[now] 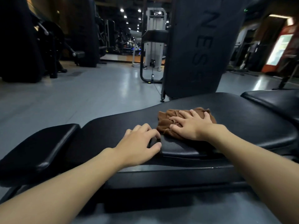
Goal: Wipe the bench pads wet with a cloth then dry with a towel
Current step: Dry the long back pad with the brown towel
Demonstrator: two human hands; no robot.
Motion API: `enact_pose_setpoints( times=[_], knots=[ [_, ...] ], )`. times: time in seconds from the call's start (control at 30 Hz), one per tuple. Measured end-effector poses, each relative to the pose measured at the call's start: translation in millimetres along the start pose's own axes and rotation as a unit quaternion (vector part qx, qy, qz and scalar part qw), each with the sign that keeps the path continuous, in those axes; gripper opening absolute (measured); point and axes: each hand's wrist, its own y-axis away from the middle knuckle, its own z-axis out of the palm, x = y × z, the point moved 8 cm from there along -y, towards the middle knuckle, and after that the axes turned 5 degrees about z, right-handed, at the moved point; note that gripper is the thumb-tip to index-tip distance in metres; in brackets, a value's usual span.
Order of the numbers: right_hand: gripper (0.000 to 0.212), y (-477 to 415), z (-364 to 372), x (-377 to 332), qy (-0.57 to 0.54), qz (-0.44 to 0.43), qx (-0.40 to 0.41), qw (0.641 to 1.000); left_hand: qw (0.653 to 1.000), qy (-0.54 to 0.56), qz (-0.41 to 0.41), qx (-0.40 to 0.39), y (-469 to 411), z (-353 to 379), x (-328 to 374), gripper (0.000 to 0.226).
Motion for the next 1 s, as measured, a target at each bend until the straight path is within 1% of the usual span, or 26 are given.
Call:
enact_pose_setpoints(
  times=[0.13,0.2,0.33,0.43,0.6,0.73,0.87,1.0],
  knots=[
    [0.065,1,-11,87,0.006,0.071,0.007,0.997,0.999,0.013,0.035,-0.012,-41,16,51,0.031],
    [0.065,4,-17,126,0.005,0.106,0.011,0.994,0.999,0.001,0.035,-0.023,-55,27,70,0.036],
    [0.069,19,-27,192,-0.005,0.172,0.010,0.985,0.999,-0.024,0.015,-0.032,-67,36,76,0.039],
    [0.070,34,-31,215,-0.018,0.199,0.014,0.980,0.999,-0.031,0.017,-0.041,-67,35,74,0.039],
    [0.066,61,-26,217,-0.025,0.215,0.044,0.975,0.998,-0.030,0.023,-0.047,-70,35,73,0.038],
    [0.061,83,-18,200,-0.009,0.225,0.060,0.972,0.997,-0.013,0.054,-0.050,-62,28,62,0.044],
    [0.061,91,-11,164,0.000,0.213,0.065,0.975,0.996,-0.022,0.073,-0.046,-37,18,33,0.054],
    [0.063,91,0,108,0.016,0.175,0.061,0.982,0.997,-0.037,0.046,-0.055,-3,6,-13,0.057]
  ],
)
